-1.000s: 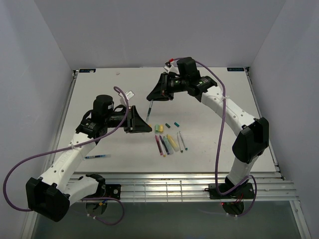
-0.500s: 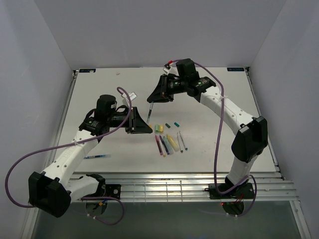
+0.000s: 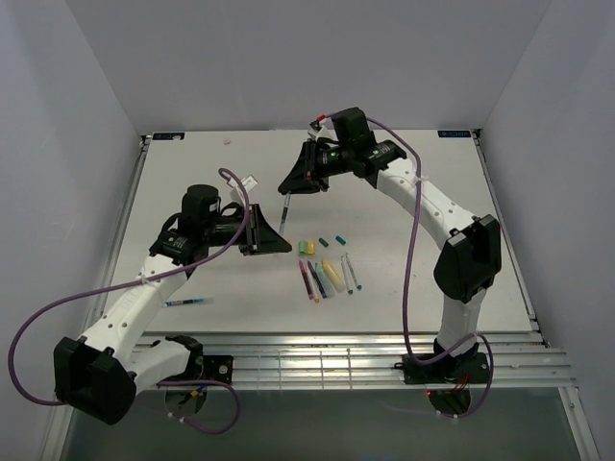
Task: Open the pen caps
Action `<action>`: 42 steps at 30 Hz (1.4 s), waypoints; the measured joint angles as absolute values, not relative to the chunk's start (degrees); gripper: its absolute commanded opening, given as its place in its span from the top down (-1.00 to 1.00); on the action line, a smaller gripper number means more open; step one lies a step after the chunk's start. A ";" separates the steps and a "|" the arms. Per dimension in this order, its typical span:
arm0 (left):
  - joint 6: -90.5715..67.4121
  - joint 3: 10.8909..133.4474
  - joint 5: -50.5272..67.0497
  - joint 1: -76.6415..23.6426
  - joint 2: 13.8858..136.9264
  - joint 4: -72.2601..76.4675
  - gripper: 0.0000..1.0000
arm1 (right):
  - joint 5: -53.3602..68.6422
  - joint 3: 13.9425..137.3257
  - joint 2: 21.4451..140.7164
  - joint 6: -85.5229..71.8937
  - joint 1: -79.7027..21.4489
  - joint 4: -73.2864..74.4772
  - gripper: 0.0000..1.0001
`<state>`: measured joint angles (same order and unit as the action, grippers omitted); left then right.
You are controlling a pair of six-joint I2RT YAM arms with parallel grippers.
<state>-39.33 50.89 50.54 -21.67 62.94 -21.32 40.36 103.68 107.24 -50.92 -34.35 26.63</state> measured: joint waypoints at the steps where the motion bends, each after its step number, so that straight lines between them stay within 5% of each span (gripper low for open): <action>1: -39.11 50.26 49.45 -21.45 62.06 -20.91 1.00 | 40.97 104.14 107.94 -51.92 -34.02 26.98 0.85; 12: -34.61 44.84 36.42 -22.35 49.54 -36.95 1.00 | 33.28 119.79 117.62 -53.17 -24.03 30.89 0.85; 30: -39.94 32.51 29.17 -22.35 53.78 -33.34 1.00 | 32.42 110.91 123.39 -31.94 -33.78 41.87 0.85; 42: -40.51 32.51 26.83 -22.35 57.30 -31.03 1.00 | 22.50 103.57 118.45 -21.74 -18.48 51.79 0.85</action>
<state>-40.51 32.51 26.83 -22.35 57.30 -31.03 22.50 103.57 118.45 -21.74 -18.48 51.79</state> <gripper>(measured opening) 0.290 0.174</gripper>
